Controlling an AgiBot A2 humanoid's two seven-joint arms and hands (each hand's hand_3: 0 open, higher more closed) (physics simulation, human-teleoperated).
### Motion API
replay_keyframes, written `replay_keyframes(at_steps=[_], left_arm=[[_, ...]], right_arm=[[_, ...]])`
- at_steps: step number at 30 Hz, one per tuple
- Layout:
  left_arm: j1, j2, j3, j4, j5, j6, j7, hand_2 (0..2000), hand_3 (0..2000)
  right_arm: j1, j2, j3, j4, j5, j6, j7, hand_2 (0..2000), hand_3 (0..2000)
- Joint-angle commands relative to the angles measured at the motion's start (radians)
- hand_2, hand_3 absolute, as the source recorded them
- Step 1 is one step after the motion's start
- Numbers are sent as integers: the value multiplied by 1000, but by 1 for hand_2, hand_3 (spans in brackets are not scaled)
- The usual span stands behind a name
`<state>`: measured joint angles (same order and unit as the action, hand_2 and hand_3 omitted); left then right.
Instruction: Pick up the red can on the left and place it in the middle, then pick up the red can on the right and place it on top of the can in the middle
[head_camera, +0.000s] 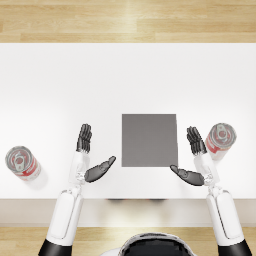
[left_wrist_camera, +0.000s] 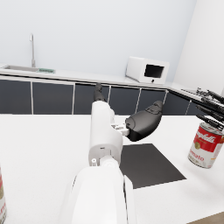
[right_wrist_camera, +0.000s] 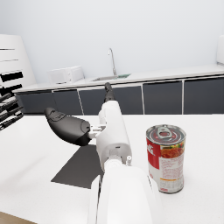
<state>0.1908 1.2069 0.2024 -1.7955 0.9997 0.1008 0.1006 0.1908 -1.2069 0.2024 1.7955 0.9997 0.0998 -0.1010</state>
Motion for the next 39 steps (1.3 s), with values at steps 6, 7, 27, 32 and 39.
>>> replay_keyframes(at_steps=[6, 7, 27, 32, 39], left_arm=[[0, 0, 0, 0, 0, 0, 0, 0, 0], [0, 0, 0, 0, 0, 0, 0, 0, 0], [-73, -5, -175, -124, 88, -87, -87, 0, 0], [-109, 24, -382, -187, 311, -98, -98, 0, 0], [-168, 102, -635, -205, 414, -101, -100, 0, 0]], right_arm=[[0, 0, 0, 0, 0, 0, 0, 0, 0], [0, 0, 0, 0, 0, 0, 0, 0, 0], [-8, -15, -92, 129, 44, -86, 87, 0, 0], [-6, -23, -226, 147, 267, -97, 98, 0, 0], [-2, -33, -354, 132, 369, -99, 101, 0, 0]])
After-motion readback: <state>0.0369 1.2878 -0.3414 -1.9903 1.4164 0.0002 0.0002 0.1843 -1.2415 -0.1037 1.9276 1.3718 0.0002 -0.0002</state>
